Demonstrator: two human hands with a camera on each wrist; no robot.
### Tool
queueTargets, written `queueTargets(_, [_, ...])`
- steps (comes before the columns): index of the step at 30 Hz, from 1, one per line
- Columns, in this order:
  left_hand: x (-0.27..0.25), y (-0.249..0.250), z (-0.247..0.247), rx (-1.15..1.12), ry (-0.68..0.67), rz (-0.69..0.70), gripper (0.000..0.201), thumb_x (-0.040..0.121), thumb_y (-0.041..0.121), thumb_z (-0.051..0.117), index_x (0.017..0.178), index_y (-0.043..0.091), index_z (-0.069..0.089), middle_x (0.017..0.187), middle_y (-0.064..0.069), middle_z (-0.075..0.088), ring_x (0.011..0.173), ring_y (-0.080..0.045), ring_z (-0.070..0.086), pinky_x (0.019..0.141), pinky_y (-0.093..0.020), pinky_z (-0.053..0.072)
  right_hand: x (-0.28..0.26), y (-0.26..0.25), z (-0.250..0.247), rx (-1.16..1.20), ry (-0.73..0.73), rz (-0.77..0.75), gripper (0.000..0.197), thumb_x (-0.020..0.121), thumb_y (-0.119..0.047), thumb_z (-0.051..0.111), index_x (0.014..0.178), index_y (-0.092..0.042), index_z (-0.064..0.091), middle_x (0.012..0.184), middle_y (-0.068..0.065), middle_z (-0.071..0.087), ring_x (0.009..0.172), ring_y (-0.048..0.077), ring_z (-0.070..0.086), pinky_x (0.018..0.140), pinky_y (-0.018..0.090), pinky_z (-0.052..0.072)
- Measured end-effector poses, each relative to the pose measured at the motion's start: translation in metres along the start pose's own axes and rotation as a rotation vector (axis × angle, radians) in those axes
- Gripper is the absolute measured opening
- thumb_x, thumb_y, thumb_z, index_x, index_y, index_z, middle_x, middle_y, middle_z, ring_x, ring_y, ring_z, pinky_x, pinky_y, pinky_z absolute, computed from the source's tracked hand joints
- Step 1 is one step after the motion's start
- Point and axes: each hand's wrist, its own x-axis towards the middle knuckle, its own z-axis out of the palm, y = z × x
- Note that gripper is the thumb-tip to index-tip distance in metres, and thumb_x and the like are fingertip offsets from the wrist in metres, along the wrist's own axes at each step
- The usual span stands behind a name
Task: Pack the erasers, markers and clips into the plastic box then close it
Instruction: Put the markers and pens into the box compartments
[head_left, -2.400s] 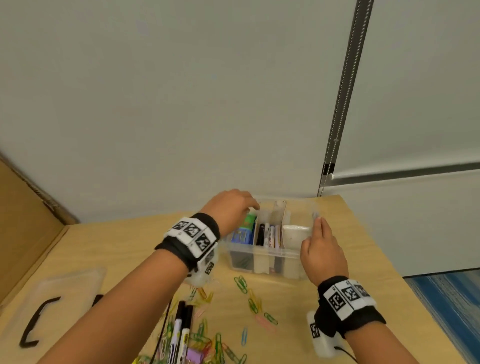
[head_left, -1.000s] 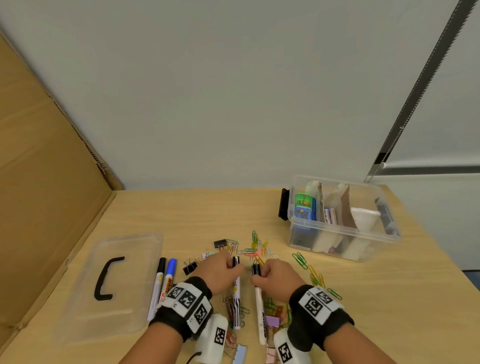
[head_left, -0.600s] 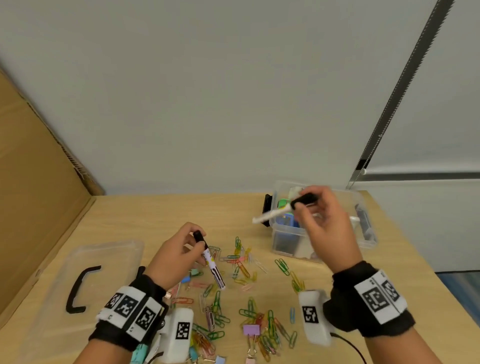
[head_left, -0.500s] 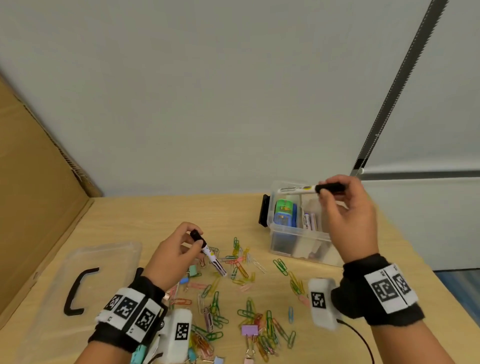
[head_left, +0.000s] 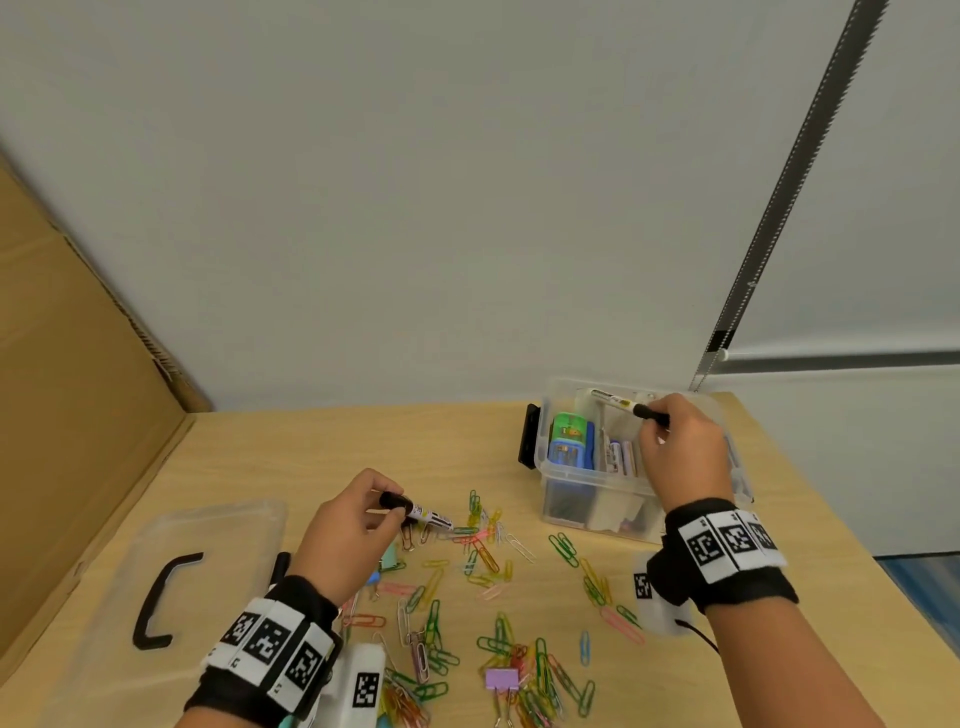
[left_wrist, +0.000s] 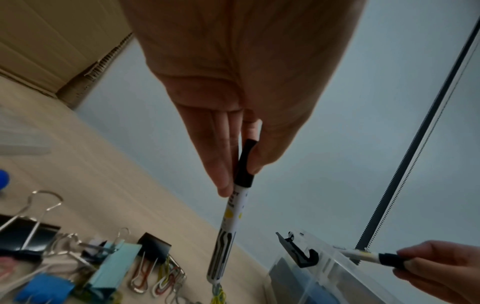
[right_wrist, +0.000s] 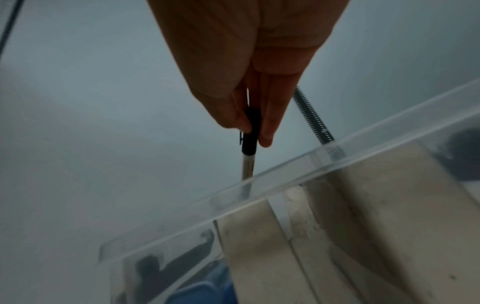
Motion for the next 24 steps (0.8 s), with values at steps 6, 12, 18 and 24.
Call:
queueTargets(6, [-0.002,-0.003,0.001,0.009,-0.003,-0.007,0.011,0.088,0.016,0.064,0.092,0.023,0.056,0.098,0.006,0.07,0.084,-0.009,0.07,0.08,-0.038,0.057,-0.004,0.011,0.0,-0.081,-0.011,0.069,0.008,0.088,-0.011,0.058,0.091,-0.005,0.062,0.074,0.003,0.054,0.064,0.022,0.052,0.059,0.027,0.039])
queueTargets(12, [-0.004,-0.002,0.002,0.008,0.006,-0.007,0.011,0.088,0.016,0.064,0.092,0.021,0.056,0.097,0.008,0.07,0.085,-0.006,0.069,0.081,-0.036,0.057,-0.006,0.011,-0.002,-0.109,0.01,0.078,0.008,0.086,-0.016,0.059,0.087,-0.01,0.055,0.079,0.005,0.055,0.069,0.024,0.055,0.058,0.031,0.045])
queueTargets(18, [-0.005,-0.001,0.004,0.029,-0.005,0.006,0.011,0.087,0.015,0.064,0.092,0.02,0.055,0.096,0.009,0.07,0.084,-0.004,0.068,0.08,-0.034,0.056,0.004,0.008,0.023,-0.553,-0.243,0.022,0.028,0.087,-0.039,0.056,0.099,-0.015,0.063,0.096,0.003,0.066,0.101,0.025,0.053,0.084,0.038,0.044])
queueTargets(24, [-0.009,0.001,0.006,0.018,0.029,0.029,0.012,0.088,0.013,0.063,0.088,0.021,0.054,0.096,0.009,0.069,0.085,0.0,0.066,0.078,-0.026,0.055,0.007,0.023,0.008,-0.475,-0.179,-0.038,0.029,0.091,-0.036,0.046,0.1,-0.022,0.069,0.112,-0.003,0.062,0.105,0.025,0.045,0.089,0.04,0.039])
